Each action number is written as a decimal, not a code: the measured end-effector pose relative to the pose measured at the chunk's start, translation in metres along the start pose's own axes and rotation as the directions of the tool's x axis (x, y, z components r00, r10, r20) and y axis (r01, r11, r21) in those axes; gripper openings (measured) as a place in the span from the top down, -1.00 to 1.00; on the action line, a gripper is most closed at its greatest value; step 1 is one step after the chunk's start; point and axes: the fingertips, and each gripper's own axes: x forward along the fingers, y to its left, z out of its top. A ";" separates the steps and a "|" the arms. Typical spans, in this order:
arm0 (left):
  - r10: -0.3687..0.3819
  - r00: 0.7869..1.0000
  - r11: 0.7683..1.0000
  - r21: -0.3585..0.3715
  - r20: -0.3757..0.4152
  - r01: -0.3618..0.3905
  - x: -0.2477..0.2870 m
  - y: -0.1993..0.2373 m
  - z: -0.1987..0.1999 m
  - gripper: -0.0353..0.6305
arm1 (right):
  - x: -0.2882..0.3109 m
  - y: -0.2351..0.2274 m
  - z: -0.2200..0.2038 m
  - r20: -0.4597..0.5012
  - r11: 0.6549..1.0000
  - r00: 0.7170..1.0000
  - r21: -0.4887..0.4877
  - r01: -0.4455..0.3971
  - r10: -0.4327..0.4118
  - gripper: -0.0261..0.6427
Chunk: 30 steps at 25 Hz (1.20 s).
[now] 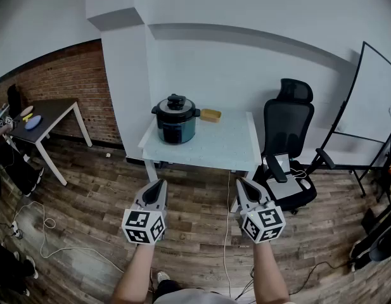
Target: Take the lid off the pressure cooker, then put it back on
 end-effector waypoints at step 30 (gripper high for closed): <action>-0.017 0.999 1.000 -0.005 -0.032 0.016 0.010 -0.015 -0.012 0.84 | 0.005 -0.004 0.000 0.002 0.997 0.997 0.001 -0.075 0.075 0.02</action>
